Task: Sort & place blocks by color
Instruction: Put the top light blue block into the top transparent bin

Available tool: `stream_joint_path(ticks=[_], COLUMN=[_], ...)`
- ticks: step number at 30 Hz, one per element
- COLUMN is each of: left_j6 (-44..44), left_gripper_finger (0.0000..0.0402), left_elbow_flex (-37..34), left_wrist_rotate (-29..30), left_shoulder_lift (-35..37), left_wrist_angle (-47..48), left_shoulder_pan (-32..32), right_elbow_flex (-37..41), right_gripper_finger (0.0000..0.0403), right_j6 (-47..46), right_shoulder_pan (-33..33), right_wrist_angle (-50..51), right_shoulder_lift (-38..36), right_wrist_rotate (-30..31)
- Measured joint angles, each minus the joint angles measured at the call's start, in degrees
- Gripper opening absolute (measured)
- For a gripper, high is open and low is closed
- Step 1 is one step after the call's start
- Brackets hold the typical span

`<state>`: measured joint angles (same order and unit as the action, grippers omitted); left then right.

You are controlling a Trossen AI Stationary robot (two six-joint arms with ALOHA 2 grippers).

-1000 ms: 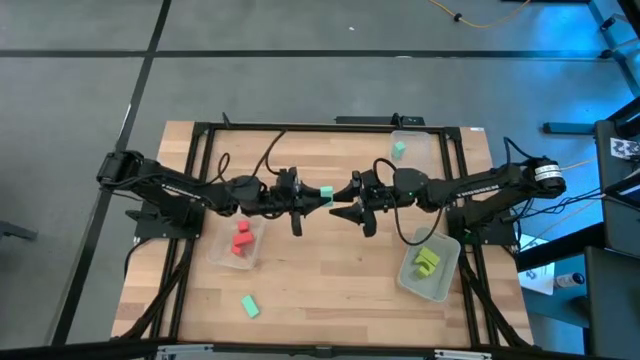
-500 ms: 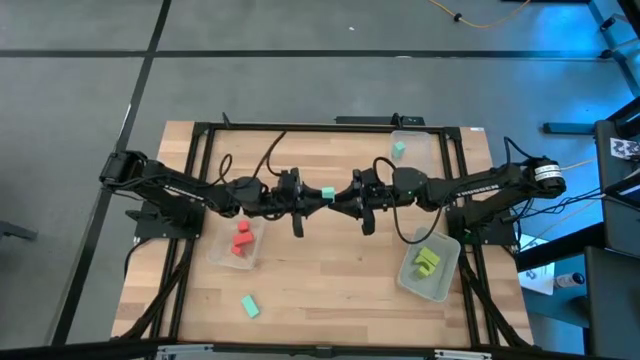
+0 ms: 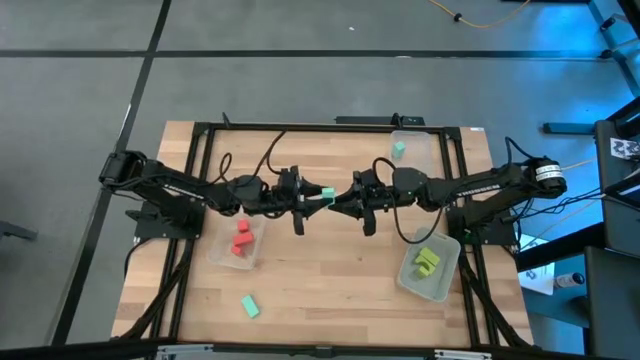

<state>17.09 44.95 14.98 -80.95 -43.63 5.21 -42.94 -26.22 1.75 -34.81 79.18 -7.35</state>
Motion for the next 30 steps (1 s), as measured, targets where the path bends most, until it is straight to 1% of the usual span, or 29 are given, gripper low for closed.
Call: stream_joint_path(ticks=[4, 6, 11, 14, 18, 24, 26, 30], left_j6=[2.58, 2.94, -0.30, -1.55, -2.26, -2.43, -2.58, -2.67], left_gripper_finger=[0.0185, 0.0197, 0.0212, 0.0213, 0.0212, 0.0213, 0.0211, 0.0211], left_elbow_flex=[0.00, -0.01, 0.00, -0.16, -3.83, -10.67, -11.36, -11.56], left_wrist_rotate=[-3.91, -4.90, -4.45, -2.46, 0.94, 4.59, 4.39, 1.57], left_shoulder_lift=[3.12, 5.59, 12.98, 17.38, 22.61, 29.68, 30.88, 31.67], left_wrist_angle=[4.99, 9.99, 19.75, 24.12, 22.46, 17.37, 17.06, 16.89], left_shoulder_pan=[-2.34, -3.36, -4.69, -4.85, -4.32, -1.69, -1.11, -1.03], right_elbow_flex=[0.04, 0.07, 0.09, 0.11, 0.12, 0.13, 0.13, 0.13], right_gripper_finger=[0.0062, 0.0062, 0.0062, 0.0062, 0.0062, 0.0062, 0.0062, 0.0062], right_j6=[2.62, 3.97, 7.17, 8.43, 10.29, 11.90, 12.67, 12.99], right_shoulder_pan=[-0.45, -0.93, -1.85, -2.01, -2.00, -1.83, -1.81, -1.83], right_wrist_angle=[5.11, 9.34, 20.40, 25.69, 30.73, 33.39, 33.54, 33.42], right_shoulder_lift=[-3.07, -5.54, -12.73, -16.52, -20.96, -26.63, -27.74, -28.75], right_wrist_rotate=[0.18, 0.08, -0.10, 1.70, 3.64, 3.63, 3.63, 3.21])
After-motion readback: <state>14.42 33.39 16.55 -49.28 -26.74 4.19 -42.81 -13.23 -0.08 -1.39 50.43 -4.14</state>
